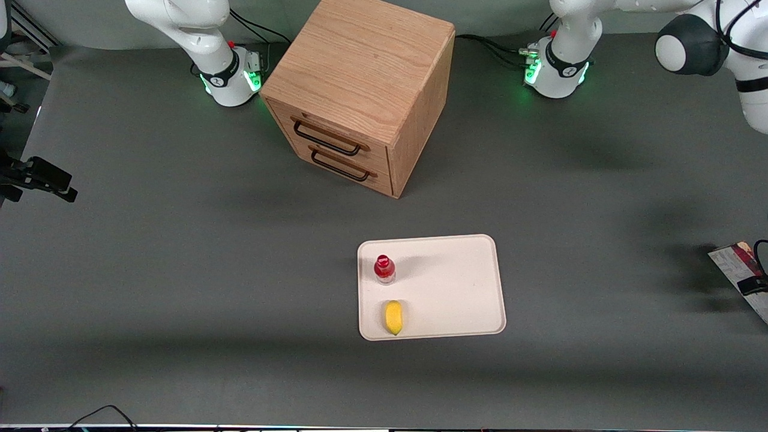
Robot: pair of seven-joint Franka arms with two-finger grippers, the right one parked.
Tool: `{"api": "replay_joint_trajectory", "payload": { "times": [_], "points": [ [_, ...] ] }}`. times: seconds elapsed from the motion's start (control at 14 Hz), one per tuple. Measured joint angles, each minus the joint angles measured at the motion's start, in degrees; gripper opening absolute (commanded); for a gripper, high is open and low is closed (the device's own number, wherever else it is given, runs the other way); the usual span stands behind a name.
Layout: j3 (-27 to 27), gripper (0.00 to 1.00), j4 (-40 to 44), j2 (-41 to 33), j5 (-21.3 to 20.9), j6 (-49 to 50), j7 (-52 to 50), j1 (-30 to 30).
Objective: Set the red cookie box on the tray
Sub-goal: 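Close the left gripper on the cookie box end and lift it, then carry the held cookie box over to the white tray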
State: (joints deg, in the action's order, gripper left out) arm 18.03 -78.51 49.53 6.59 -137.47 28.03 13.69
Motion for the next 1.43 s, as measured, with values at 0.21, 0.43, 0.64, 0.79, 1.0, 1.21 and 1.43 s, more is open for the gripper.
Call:
{"api": "replay_joint_trajectory", "payload": {
  "times": [0.21, 0.43, 0.64, 0.79, 1.0, 1.21, 1.43],
  "points": [
    [0.64, 0.00, 0.35, 0.99, 1.05, -0.27, 2.03, 0.32],
    [0.64, 0.00, 0.55, 0.99, 4.08, 0.05, 2.24, 0.26],
    [0.64, 0.00, 2.00, 0.99, 5.04, 3.44, 2.28, 0.24],
    [0.63, 0.00, 6.03, 0.94, 5.46, 10.75, 2.29, 0.12],
    [0.73, 0.00, 14.86, -0.40, 5.58, 22.96, 2.16, -0.44],
    [0.72, 0.00, 21.16, -3.95, 5.69, 35.02, -2.65, -2.29],
    [-0.52, 0.00, 24.33, -9.25, 5.76, 45.46, -11.47, -6.29]
  ]
}}
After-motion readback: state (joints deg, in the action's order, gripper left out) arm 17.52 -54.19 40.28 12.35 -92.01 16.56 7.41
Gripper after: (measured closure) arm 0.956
